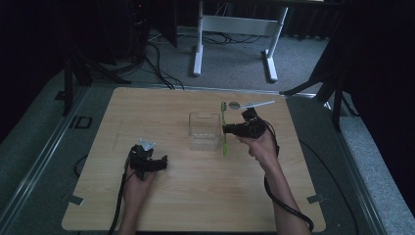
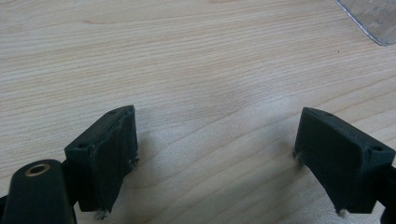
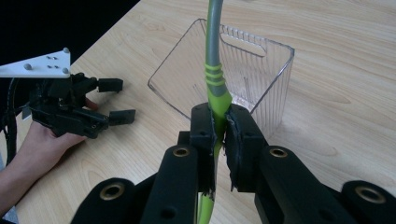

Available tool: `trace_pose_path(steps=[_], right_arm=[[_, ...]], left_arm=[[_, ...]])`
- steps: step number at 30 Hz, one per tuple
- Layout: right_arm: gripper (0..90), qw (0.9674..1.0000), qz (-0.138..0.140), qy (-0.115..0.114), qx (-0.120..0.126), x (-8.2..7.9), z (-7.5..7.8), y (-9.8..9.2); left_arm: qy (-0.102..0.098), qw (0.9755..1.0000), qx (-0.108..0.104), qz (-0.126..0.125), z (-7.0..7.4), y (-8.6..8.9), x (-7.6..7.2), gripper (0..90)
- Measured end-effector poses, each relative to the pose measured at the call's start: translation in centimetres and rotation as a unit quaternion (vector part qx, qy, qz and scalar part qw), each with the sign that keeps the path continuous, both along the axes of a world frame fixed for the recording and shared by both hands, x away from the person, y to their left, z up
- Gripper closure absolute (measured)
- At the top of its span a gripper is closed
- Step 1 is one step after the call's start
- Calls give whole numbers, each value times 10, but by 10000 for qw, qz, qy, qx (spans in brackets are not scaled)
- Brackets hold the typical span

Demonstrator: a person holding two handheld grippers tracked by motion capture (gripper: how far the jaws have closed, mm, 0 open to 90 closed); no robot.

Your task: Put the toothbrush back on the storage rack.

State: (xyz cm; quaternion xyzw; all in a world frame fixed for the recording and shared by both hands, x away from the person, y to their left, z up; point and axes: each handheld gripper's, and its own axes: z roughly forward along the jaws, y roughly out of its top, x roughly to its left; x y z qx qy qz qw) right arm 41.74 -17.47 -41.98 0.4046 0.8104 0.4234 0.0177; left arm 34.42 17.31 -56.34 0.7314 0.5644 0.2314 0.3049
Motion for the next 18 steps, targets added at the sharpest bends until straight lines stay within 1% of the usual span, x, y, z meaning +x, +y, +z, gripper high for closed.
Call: trace_pose_path(steps=[5,11,18], right_arm=[[819,9999,-20,14,136,1,1,-1],[820,9999,-10,-9,162,2,2,2],[820,9996,-47,-13,270,3,3,3]], left_arm=[[0,10000,0,-1,0,0,0,137],[0,10000,0,-1,0,0,0,137],[0,10000,0,-1,0,0,0,137]])
